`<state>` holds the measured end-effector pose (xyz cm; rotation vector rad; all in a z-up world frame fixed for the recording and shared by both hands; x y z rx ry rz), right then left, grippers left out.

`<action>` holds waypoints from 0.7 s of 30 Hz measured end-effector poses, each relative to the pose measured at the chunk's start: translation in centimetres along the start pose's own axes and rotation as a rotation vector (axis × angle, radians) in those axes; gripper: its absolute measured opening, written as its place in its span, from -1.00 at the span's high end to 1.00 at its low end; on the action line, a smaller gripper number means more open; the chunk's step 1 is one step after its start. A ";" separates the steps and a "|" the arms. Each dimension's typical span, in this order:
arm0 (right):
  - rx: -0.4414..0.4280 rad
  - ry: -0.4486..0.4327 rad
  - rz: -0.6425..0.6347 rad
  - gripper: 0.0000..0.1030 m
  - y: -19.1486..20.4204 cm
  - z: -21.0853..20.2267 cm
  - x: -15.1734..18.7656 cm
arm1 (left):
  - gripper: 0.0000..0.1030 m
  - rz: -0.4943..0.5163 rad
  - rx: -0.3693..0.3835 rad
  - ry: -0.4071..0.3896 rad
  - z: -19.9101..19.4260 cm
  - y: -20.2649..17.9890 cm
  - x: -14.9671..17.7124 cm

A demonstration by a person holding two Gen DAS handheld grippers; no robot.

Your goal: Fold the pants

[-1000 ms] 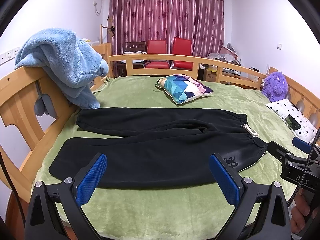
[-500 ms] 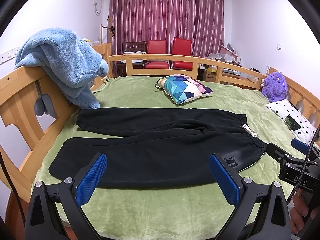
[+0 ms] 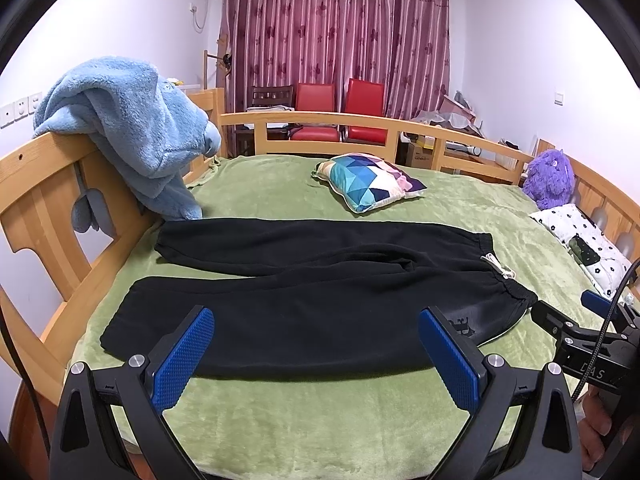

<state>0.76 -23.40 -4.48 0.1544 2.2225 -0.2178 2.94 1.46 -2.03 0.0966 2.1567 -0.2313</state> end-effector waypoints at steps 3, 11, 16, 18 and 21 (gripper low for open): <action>0.016 0.008 0.003 -0.99 -0.3 -0.1 0.1 | -1.00 -0.007 0.003 0.003 0.1 0.1 -0.1; 0.036 0.002 -0.024 -0.99 -0.6 0.4 0.9 | -1.00 0.000 -0.013 0.016 1.1 -0.1 0.0; 0.025 -0.012 -0.038 -0.99 -0.6 1.4 0.9 | -1.00 -0.028 -0.003 0.024 2.2 0.0 -0.3; 0.001 -0.024 -0.050 -0.99 -0.4 1.9 0.7 | -1.00 -0.031 -0.002 0.034 3.0 0.1 -0.5; 0.002 -0.005 -0.051 -0.99 -0.6 3.2 0.3 | -1.00 -0.035 -0.003 0.047 4.4 0.5 -0.4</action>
Point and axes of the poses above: each gripper's, at about its wrist camera, not at the fingertips, and z roughly the way its jaws point, y to its left, x to its underside, the point moved 7 cm from there along z, roughly the way its jaws point, and after that the axes turned 9 degrees about x, right-handed, at the moved point
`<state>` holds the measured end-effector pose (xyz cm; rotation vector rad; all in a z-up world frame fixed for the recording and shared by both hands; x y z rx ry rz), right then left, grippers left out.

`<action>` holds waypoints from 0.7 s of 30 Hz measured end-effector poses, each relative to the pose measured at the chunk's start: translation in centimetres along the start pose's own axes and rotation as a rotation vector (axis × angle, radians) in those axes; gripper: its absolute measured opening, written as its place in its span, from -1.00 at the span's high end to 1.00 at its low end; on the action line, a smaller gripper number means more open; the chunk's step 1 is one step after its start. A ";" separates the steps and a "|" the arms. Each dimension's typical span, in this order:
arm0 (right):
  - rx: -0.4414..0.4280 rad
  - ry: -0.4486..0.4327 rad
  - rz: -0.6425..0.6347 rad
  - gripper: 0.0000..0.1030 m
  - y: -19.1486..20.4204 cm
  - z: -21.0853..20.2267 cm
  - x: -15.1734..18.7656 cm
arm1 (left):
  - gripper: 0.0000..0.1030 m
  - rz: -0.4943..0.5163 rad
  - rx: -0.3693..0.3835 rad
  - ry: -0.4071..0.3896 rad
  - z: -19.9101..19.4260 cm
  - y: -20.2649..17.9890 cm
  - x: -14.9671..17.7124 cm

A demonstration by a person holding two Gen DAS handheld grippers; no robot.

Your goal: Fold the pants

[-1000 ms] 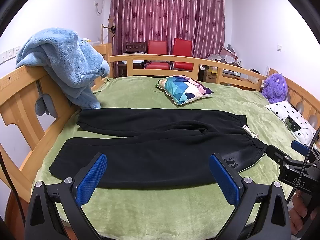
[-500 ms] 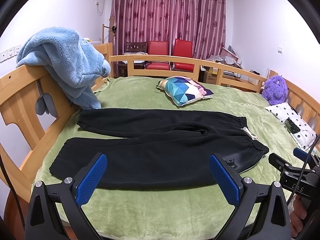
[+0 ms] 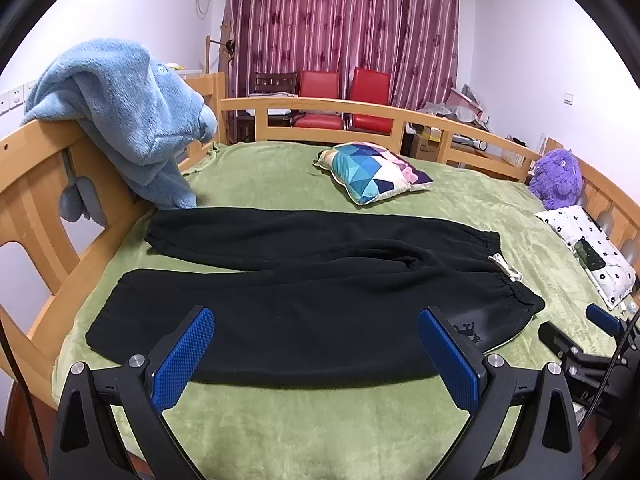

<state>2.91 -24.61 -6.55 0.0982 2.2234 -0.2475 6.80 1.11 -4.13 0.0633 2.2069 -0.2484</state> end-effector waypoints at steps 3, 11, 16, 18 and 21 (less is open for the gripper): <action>0.006 0.013 0.003 -0.96 -0.1 1.5 -0.5 | -1.00 0.003 -0.011 0.020 1.6 0.9 0.7; -0.003 0.050 0.042 -0.39 -1.1 6.9 -0.3 | -0.96 -0.101 -0.069 0.125 6.2 6.7 4.3; -0.047 0.149 0.123 0.11 -2.5 12.7 2.7 | -0.92 -0.170 -0.104 0.172 8.6 10.7 7.1; -0.042 0.200 0.160 0.11 -3.4 15.2 4.8 | -0.92 -0.195 -0.099 0.184 9.3 11.9 7.9; -0.040 0.284 0.204 0.11 -4.8 18.0 7.8 | -0.92 -0.236 -0.109 0.200 10.5 14.0 9.3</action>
Point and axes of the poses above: each gripper's, at about its wrist camera, not at the fingertips, and z roughly the way its jaws point, y to its left, x to its underside, the point moved 7 cm from there along z, roughly the way its jaws point, and after that the axes turned 9 degrees about x, right-handed, at the moved point
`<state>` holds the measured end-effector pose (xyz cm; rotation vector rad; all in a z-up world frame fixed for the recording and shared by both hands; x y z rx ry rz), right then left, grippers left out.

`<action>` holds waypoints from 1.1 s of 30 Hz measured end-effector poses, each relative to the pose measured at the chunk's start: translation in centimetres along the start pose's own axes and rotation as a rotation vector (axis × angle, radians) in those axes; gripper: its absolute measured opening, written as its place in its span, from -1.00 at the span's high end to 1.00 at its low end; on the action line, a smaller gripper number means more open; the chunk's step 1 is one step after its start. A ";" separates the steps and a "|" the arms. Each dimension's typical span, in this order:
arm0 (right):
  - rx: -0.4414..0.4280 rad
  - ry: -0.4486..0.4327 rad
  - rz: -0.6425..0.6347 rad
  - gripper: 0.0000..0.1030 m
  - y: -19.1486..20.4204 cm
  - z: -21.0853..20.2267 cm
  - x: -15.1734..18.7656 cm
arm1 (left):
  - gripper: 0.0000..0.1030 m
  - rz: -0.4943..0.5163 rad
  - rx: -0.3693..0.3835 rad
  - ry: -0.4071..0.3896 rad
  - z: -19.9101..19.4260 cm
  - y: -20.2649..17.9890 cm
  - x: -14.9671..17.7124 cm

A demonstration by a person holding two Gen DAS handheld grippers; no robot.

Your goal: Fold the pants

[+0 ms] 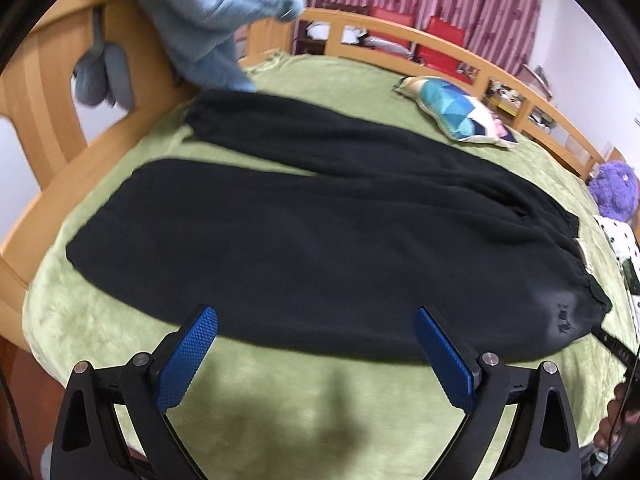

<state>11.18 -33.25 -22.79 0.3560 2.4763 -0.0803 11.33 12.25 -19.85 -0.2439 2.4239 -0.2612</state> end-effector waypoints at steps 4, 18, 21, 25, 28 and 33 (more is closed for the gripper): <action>0.001 0.074 0.113 0.11 -2.2 2.6 1.0 | -0.92 -0.087 0.017 0.026 2.2 2.9 0.8; -0.020 0.109 0.119 0.14 0.0 6.3 1.9 | -0.91 -0.129 -0.025 0.101 7.8 5.3 4.1; -0.020 0.093 0.145 0.17 0.0 6.7 1.8 | -0.89 -0.119 -0.034 0.092 8.0 5.3 4.2; -0.070 0.130 0.203 0.19 -0.3 7.3 2.0 | -0.89 -0.144 -0.022 0.080 8.0 5.8 4.1; -0.113 0.148 0.253 0.19 -0.6 7.7 1.9 | -0.86 -0.167 -0.004 0.087 8.1 6.1 4.1; -0.121 0.157 0.256 0.15 -0.3 7.9 1.7 | -0.86 -0.185 0.019 0.068 8.0 6.3 4.0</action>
Point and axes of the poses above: each gripper's, at about its wrist camera, not at the fingertips, and z roughly the way its jaws point, y to its left, x to its underside, the point moved 7 cm from there along z, roughly the way its jaws point, and after that the axes turned 9 degrees about x, right-handed, at the moved point
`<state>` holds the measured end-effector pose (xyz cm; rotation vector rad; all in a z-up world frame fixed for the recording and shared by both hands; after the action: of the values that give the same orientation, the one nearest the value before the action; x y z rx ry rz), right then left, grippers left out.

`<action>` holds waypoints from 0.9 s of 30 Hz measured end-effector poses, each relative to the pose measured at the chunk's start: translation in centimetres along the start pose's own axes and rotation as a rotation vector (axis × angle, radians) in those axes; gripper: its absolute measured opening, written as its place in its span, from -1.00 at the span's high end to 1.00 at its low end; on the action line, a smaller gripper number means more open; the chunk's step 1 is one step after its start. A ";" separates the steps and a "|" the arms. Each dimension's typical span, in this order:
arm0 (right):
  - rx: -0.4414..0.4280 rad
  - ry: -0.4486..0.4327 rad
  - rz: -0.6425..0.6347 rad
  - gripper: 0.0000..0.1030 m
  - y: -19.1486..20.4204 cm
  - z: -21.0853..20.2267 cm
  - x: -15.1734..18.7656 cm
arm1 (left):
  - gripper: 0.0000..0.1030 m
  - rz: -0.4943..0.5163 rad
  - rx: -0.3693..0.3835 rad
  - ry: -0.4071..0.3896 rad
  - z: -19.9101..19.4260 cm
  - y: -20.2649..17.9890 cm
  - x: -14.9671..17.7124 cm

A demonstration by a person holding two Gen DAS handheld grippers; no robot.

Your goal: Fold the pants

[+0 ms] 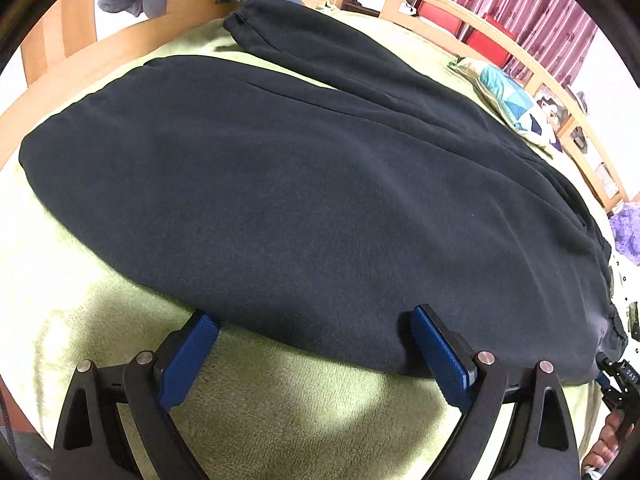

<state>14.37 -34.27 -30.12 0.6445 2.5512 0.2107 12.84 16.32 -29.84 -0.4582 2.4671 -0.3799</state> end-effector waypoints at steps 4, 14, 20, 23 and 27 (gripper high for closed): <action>-0.014 -0.009 0.015 0.13 0.3 0.0 -0.2 | -0.78 -0.022 0.025 -0.027 -0.2 0.2 -0.3; -0.011 -0.076 0.014 0.67 0.7 -0.1 -0.7 | 0.66 -0.089 -0.015 -0.143 -0.2 1.9 -2.0; -0.072 -0.176 0.000 0.78 1.1 -3.3 -1.2 | 0.78 -0.046 0.008 -0.196 -2.5 0.7 -3.0; -0.106 -0.193 0.012 0.80 1.1 -4.3 -1.7 | 0.78 -0.020 0.037 -0.216 -4.4 -0.3 -4.6; -0.090 -0.229 -0.034 0.81 2.4 -6.4 -3.3 | 0.79 0.011 0.071 -0.243 -6.4 -2.2 -8.2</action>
<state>14.66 -33.92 -22.55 0.5561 2.3172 0.2254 15.78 18.67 -19.96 -0.4340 2.2130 -0.3822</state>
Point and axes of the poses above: each gripper's, at about its wrist camera, not at the fingertips, and z roughly the way its jaws point, y to its left, x to its underside, the point moved 7 cm from there along z, roughly the way its jaws point, and after that the axes turned 9 degrees about x, right-handed, at the moved point
